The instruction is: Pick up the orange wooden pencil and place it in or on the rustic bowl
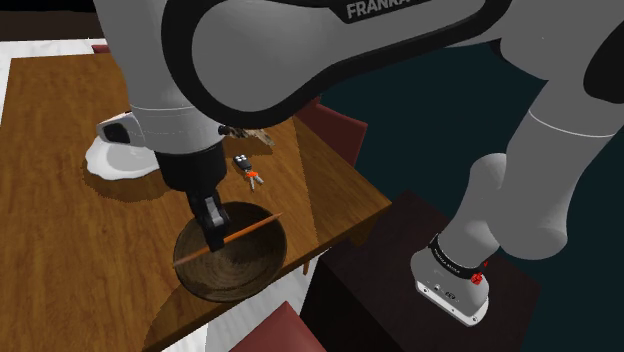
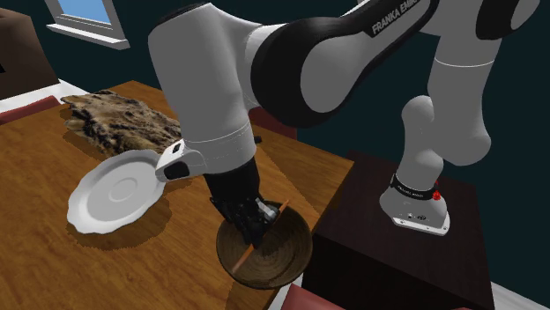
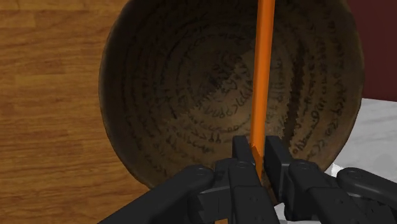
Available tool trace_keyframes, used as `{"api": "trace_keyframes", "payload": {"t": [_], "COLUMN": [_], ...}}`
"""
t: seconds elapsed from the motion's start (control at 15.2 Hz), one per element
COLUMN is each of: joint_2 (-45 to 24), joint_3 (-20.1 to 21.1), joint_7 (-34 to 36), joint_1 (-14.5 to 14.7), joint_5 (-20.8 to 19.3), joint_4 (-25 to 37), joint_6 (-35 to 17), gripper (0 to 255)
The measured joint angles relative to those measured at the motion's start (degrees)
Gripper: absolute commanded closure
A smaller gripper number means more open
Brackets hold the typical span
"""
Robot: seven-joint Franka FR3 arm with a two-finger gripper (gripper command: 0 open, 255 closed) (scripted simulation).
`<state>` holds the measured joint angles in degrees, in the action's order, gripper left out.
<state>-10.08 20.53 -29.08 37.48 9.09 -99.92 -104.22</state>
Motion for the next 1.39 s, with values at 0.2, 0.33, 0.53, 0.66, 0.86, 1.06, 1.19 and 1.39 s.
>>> {"api": "trace_keyframes", "payload": {"t": [0.2, 0.33, 0.53, 0.66, 0.86, 1.06, 1.19, 1.39], "joint_2": [-0.23, -0.22, -0.23, -0.23, -0.23, -0.24, -0.4, -0.52], "joint_3": [0.02, 0.03, 0.02, 0.02, 0.02, 0.01, -0.08, -0.3], "joint_7": [-0.1, -0.1, -0.1, -0.1, -0.1, 0.0, 0.33, 0.23], "joint_1": [0.07, 0.07, 0.07, 0.07, 0.07, 0.05, -0.06, -0.38], "joint_5": [-0.03, -0.02, -0.02, -0.02, -0.03, -0.07, -0.24, -0.37], "joint_4": [-0.97, -1.05, -1.07, -1.08, -1.08, -0.22, 3.11, 5.98], "joint_6": [-1.22, -1.31, -1.33, -1.33, -1.33, -0.49, 2.63, 5.48], "gripper": [255, 255, 255, 0, 0, 0, 0, 0]}}
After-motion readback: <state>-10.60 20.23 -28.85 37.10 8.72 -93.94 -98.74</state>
